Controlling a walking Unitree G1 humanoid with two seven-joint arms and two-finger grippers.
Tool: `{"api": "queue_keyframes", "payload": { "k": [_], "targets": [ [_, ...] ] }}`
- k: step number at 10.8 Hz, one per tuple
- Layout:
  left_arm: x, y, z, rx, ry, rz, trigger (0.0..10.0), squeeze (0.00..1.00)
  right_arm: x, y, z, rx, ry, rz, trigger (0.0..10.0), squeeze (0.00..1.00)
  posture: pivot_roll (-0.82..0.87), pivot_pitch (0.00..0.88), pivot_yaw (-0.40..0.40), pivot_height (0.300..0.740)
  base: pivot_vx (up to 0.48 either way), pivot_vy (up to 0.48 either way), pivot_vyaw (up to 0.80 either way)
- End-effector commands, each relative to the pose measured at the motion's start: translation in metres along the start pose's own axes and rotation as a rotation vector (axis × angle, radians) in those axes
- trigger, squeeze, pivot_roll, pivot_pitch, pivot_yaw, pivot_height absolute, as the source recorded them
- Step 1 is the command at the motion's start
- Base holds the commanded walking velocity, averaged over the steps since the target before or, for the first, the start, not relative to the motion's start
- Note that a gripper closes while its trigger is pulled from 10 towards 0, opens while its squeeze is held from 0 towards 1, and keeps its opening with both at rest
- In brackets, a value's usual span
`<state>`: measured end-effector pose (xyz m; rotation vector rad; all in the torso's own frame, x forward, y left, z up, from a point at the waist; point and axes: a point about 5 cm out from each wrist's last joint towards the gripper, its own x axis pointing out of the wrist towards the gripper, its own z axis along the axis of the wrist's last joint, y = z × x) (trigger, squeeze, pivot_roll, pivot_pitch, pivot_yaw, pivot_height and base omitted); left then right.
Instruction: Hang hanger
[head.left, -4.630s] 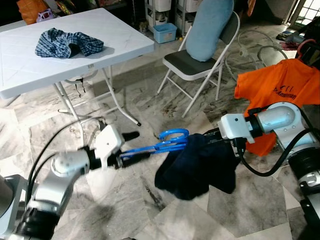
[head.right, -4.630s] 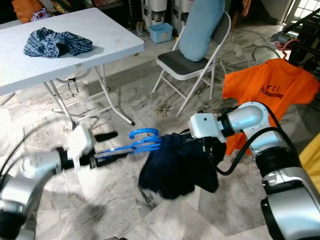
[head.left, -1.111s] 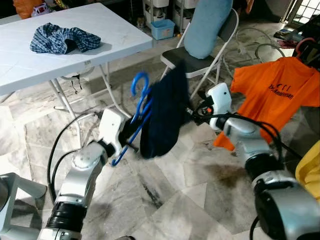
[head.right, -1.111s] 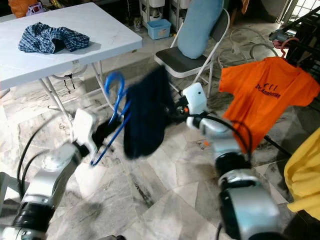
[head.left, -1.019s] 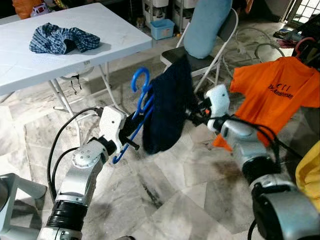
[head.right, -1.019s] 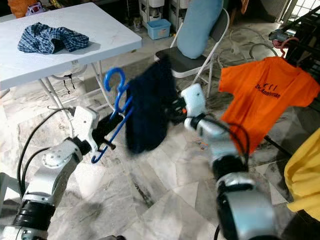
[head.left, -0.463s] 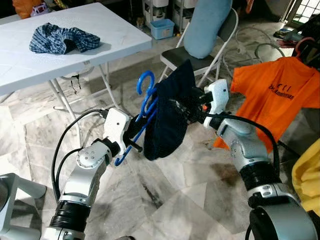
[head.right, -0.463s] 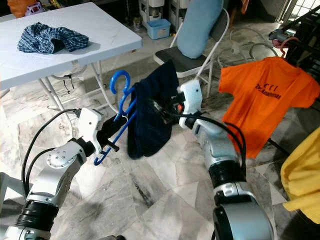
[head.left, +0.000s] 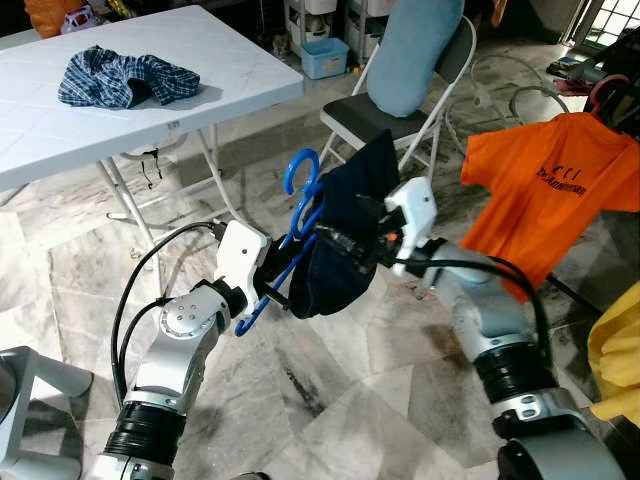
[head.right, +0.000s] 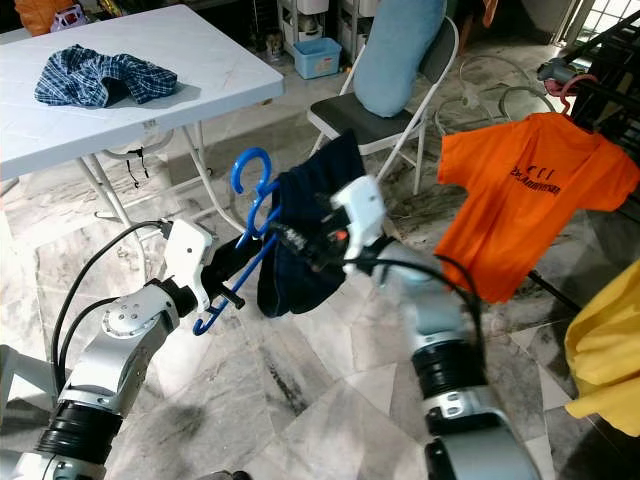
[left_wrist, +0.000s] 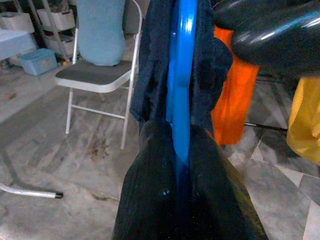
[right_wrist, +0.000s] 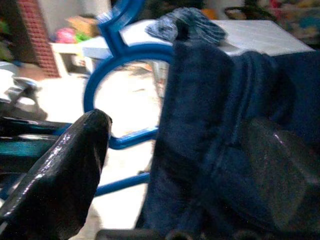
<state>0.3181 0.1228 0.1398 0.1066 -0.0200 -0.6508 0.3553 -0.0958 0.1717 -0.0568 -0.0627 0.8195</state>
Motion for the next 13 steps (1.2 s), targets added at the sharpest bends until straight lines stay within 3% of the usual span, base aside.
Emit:
{"api": "queue_keyframes", "payload": {
  "k": [1, 4, 5, 13],
  "targets": [
    [0.003, -0.004, 0.015, 0.032, -0.057, -0.022, 0.0, 0.00, 0.005, -0.002, -0.001, -0.047, 0.019, -0.076, 10.0, 0.00, -0.03, 0.093, -0.003, 0.740, 0.000, 0.000, 0.00],
    [0.001, -0.007, 0.016, 0.029, -0.066, -0.045, 0.0, 0.00, 0.013, -0.005, -0.001, -0.077, 0.035, -0.175, 10.0, 0.00, -0.03, 0.090, -0.008, 0.740, 0.000, 0.000, 0.00],
    [0.002, -0.006, 0.019, 0.027, -0.084, -0.026, 0.0, 0.00, 0.015, -0.006, -0.002, -0.081, 0.042, -0.200, 0.0, 0.00, -0.03, 0.090, -0.008, 0.740, 0.000, 0.000, 0.00],
    [-0.001, -0.006, 0.018, 0.025, -0.075, -0.037, 0.0, 0.00, 0.013, -0.013, -0.008, -0.034, 0.057, -0.264, 0.0, 0.00, -0.03, 0.102, -0.009, 0.740, 0.000, 0.000, 0.00]
  ]
}}
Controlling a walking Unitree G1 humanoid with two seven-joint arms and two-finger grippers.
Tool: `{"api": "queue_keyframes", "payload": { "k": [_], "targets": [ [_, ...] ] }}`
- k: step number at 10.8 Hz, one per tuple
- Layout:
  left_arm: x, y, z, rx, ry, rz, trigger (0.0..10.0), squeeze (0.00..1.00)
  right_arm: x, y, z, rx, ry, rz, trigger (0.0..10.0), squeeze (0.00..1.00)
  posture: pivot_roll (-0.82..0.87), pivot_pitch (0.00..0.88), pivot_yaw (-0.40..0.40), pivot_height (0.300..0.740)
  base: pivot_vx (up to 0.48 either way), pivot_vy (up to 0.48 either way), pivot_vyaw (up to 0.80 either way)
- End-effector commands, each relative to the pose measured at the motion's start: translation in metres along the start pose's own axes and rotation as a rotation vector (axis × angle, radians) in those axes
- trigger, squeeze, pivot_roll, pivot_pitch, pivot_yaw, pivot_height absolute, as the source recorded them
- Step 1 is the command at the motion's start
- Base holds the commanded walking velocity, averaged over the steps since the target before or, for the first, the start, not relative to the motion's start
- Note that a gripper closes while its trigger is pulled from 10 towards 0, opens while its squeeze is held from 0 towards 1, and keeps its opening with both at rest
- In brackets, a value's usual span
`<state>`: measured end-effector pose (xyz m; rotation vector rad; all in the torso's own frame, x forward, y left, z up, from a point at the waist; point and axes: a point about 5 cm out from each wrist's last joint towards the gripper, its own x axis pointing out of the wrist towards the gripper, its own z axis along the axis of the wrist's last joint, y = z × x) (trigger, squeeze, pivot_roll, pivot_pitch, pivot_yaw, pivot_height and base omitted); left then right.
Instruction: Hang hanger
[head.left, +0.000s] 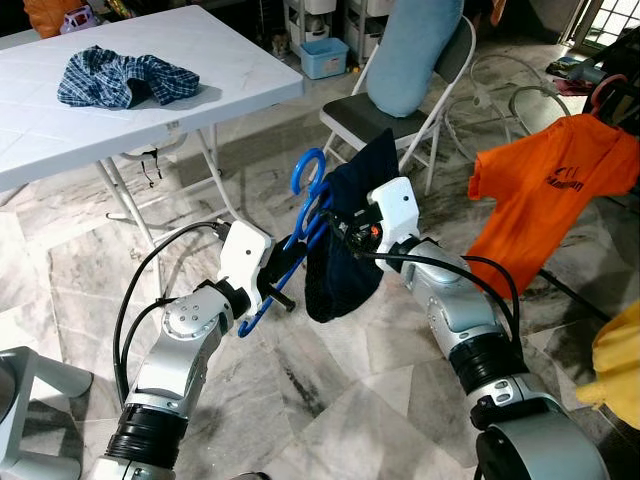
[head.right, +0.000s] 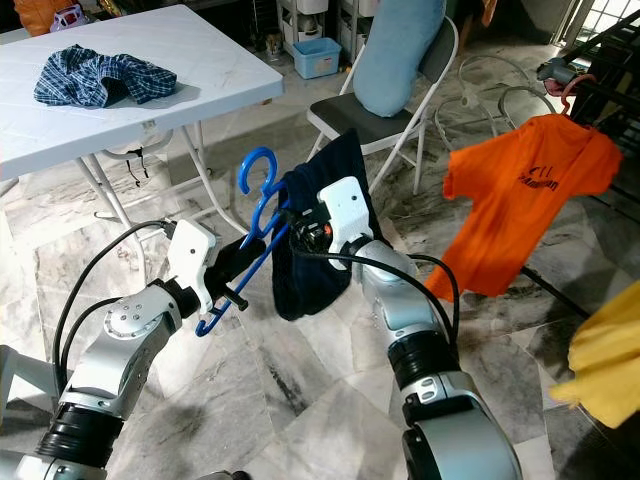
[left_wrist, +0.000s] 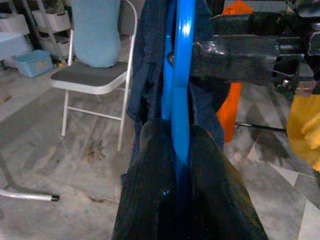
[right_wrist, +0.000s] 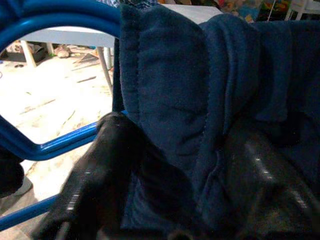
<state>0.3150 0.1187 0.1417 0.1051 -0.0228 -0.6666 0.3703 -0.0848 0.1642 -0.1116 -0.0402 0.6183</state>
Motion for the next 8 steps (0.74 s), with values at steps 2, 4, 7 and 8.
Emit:
{"api": "queue_keyframes", "payload": {
  "k": [2, 4, 7, 8],
  "targets": [
    [-0.0010, 0.0008, 0.0146, 0.026, -0.068, -0.005, 0.0, 0.00, -0.0031, -0.0159, 0.0001, 0.032, 0.006, -0.083, 0.0, 0.00, -0.03, 0.102, -0.009, 0.740, 0.000, 0.000, 0.00],
    [-0.0014, 0.0034, 0.0140, 0.024, -0.066, 0.010, 0.0, 0.00, -0.0030, -0.0180, 0.0004, 0.032, 0.003, -0.098, 0.0, 0.00, -0.03, 0.104, -0.006, 0.740, 0.000, 0.000, 0.00],
    [-0.0026, 0.0054, 0.0104, 0.024, -0.053, 0.034, 0.0, 0.00, -0.0015, -0.0198, 0.0024, 0.044, -0.009, -0.115, 0.0, 0.00, -0.02, 0.097, -0.001, 0.740, 0.000, 0.000, 0.00],
    [-0.0025, 0.0051, 0.0104, 0.024, -0.053, 0.033, 0.0, 0.00, -0.0003, -0.0223, 0.0049, 0.053, -0.019, -0.134, 0.0, 0.00, -0.02, 0.093, -0.002, 0.740, 0.000, 0.000, 0.00]
  ]
}}
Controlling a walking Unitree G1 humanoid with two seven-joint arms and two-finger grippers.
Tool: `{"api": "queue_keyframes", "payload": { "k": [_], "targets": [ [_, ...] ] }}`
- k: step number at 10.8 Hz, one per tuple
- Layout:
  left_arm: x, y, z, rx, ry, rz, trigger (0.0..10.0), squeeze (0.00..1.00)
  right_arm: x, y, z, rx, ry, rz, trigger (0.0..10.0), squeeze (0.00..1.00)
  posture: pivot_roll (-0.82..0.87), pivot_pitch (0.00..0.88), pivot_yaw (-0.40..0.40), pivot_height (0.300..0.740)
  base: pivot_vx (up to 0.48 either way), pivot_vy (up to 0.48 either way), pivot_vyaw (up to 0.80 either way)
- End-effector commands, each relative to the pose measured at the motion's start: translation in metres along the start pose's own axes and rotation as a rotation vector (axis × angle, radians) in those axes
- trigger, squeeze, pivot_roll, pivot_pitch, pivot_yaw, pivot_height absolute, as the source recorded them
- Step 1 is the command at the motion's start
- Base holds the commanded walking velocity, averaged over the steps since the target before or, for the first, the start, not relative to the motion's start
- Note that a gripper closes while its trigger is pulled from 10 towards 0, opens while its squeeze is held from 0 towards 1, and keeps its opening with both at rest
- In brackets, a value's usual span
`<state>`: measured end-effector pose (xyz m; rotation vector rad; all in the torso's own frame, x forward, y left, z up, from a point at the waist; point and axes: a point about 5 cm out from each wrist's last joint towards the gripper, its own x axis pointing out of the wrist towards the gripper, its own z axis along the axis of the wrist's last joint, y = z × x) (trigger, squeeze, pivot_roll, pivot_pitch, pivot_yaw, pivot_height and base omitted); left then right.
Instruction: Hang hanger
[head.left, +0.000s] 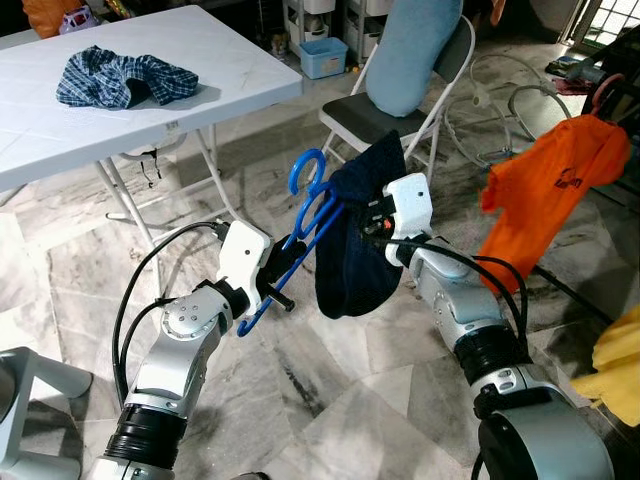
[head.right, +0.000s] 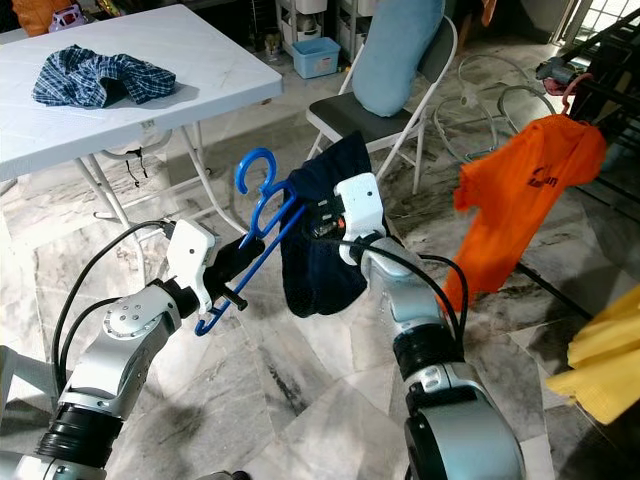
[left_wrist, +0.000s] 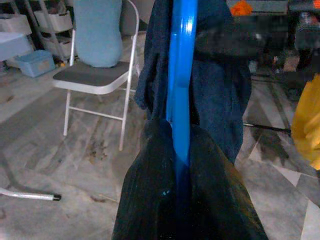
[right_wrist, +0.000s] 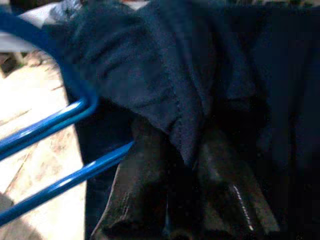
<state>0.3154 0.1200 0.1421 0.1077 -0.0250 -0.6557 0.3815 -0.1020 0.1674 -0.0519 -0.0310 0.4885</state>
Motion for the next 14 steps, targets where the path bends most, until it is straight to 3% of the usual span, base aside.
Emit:
{"api": "queue_keyframes", "payload": {
  "k": [1, 5, 8, 11, 14],
  "targets": [
    [-0.002, 0.004, 0.010, 0.022, -0.050, 0.019, 0.0, 0.00, 0.003, -0.004, 0.009, 0.012, -0.035, -0.025, 0.0, 0.00, -0.02, 0.093, -0.002, 0.740, 0.000, 0.000, 0.00],
    [-0.004, -0.003, -0.008, 0.039, 0.029, 0.018, 0.0, 0.00, 0.004, -0.016, 0.023, 0.052, -0.102, -0.123, 0.0, 0.00, -0.02, 0.091, -0.008, 0.740, 0.000, 0.000, 0.00],
    [-0.012, -0.011, -0.021, 0.047, 0.076, -0.009, 0.0, 0.00, 0.005, -0.035, 0.046, 0.005, -0.160, -0.263, 0.0, 0.00, -0.03, 0.088, -0.010, 0.740, 0.000, 0.000, 0.00],
    [-0.024, -0.018, -0.020, 0.084, 0.087, -0.054, 0.0, 0.00, 0.002, -0.053, 0.043, -0.076, -0.103, -0.413, 0.0, 0.00, -0.03, 0.085, -0.007, 0.740, 0.000, 0.000, 0.00],
    [-0.040, -0.022, -0.016, 0.081, 0.057, -0.049, 0.0, 0.00, -0.014, -0.081, 0.025, -0.164, 0.029, -0.606, 0.0, 0.00, -0.02, 0.093, -0.014, 0.740, 0.000, 0.000, 0.00]
  ]
}}
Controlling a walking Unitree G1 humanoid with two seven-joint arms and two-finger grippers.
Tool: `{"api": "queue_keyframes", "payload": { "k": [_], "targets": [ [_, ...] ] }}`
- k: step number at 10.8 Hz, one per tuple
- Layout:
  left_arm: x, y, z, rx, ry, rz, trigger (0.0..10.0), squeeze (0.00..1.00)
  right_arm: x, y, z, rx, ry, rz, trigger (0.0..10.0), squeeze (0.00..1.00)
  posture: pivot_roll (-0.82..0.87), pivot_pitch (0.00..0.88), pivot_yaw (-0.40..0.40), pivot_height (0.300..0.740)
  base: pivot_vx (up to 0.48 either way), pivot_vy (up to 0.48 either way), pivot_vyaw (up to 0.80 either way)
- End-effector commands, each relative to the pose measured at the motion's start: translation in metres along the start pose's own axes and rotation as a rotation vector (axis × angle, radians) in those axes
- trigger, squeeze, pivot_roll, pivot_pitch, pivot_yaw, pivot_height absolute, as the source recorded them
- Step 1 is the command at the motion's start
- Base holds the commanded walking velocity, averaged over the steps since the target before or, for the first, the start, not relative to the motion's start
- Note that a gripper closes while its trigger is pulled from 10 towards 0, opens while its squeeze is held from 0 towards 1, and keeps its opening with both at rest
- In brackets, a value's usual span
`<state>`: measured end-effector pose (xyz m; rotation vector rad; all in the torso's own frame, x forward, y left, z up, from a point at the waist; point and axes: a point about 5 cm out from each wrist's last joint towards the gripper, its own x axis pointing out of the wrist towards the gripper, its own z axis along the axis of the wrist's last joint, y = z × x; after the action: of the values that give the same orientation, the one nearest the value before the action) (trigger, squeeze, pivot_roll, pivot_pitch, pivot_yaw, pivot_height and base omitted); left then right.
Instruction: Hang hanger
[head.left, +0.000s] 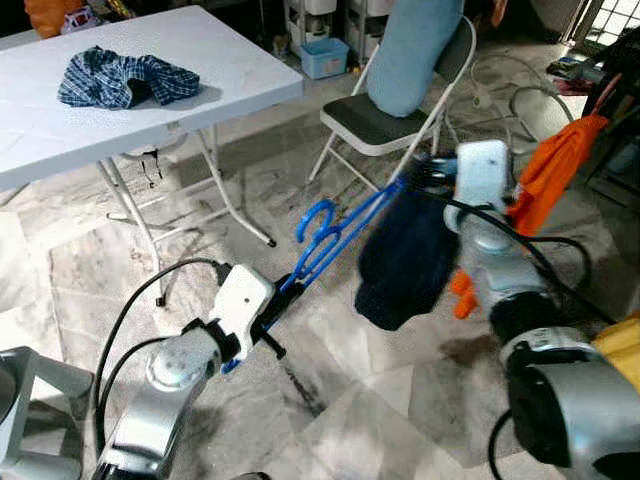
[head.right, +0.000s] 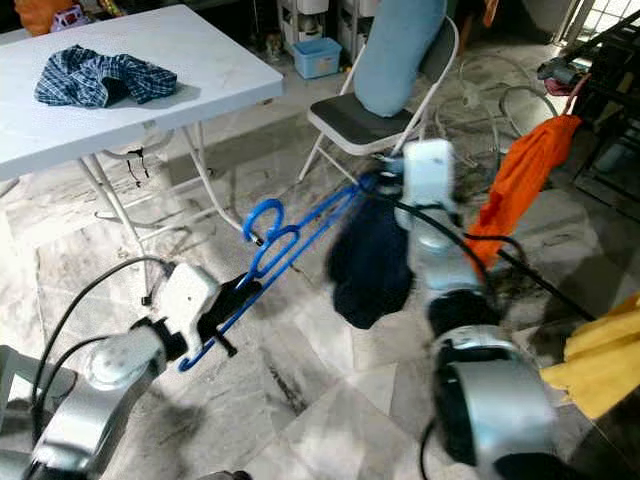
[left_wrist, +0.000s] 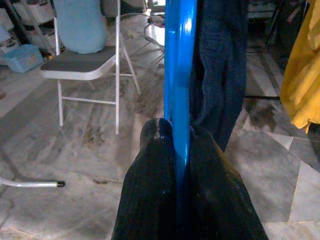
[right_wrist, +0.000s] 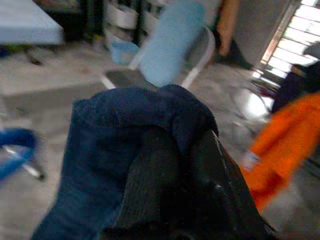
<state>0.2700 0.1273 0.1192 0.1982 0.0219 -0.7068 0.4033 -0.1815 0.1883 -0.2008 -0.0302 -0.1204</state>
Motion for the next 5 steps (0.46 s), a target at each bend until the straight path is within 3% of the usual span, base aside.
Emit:
{"api": "queue_keyframes", "payload": {
  "k": [1, 3, 4, 5],
  "targets": [
    [-0.007, 0.000, 0.003, -0.016, -0.018, 0.010, 0.0, 0.00, 0.001, -0.005, 0.003, -0.016, -0.013, -0.031, 0.0, 0.00, -0.02, 0.096, -0.014, 0.740, 0.000, 0.000, 0.00],
    [-0.019, -0.009, -0.004, -0.056, 0.003, 0.005, 0.0, 0.00, -0.001, -0.014, -0.007, -0.030, 0.017, -0.058, 0.0, 0.00, -0.02, 0.098, -0.014, 0.740, 0.000, 0.000, 0.00],
    [-0.020, 0.002, -0.005, -0.042, 0.008, 0.104, 0.0, 0.00, -0.004, -0.015, -0.013, -0.046, 0.026, -0.038, 0.0, 0.00, -0.02, 0.096, -0.014, 0.740, 0.000, 0.000, 0.00],
    [-0.021, 0.017, -0.007, -0.077, -0.006, 0.294, 0.0, 0.00, -0.008, -0.015, -0.019, -0.087, 0.017, -0.004, 0.0, 0.00, -0.01, 0.092, -0.017, 0.740, 0.000, 0.000, 0.00]
  ]
}}
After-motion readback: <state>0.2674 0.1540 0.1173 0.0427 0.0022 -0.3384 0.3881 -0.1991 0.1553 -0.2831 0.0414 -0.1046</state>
